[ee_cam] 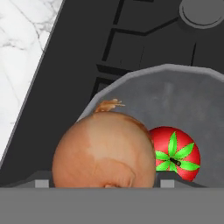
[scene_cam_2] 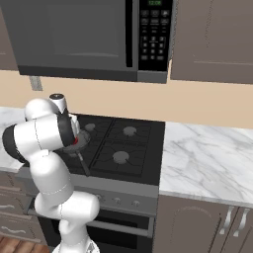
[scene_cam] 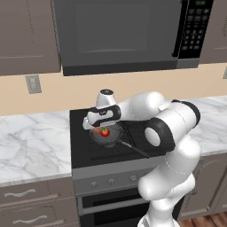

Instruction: Place the pan on the front left burner on the stove. Then place the tomato and the onion in the pan and turn on the front left burner.

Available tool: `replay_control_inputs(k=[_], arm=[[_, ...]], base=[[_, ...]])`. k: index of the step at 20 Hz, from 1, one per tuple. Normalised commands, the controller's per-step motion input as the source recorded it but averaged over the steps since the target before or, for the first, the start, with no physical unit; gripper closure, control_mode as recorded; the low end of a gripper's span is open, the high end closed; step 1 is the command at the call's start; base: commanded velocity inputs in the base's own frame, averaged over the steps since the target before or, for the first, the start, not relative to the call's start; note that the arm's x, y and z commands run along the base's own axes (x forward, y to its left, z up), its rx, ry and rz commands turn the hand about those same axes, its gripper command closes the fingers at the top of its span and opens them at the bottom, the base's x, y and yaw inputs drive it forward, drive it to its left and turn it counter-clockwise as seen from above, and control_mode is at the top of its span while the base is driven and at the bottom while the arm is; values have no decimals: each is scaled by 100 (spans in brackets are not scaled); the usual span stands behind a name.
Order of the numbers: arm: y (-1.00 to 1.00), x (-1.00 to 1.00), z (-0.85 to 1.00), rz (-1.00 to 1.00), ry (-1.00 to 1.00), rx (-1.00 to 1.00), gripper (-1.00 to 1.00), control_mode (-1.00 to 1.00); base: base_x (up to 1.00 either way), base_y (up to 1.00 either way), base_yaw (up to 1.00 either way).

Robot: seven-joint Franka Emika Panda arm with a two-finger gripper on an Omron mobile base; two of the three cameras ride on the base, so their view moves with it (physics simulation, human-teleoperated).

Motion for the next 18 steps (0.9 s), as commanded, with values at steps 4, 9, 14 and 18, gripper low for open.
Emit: replay_control_inputs(k=[4, 9, 14, 18], arm=[[2, 0, 0, 0, 1, 0, -100, -100], [-3, -2, 0, 0, 1, 0, -100, -100], [-17, -12, 1, -2, 0, 0, -100, -100], [-8, -21, 22, -1, -2, 3, -100, -100]], base=[[0, 0, 0], [0, 0, 0], [0, 0, 0], [0, 0, 0]])
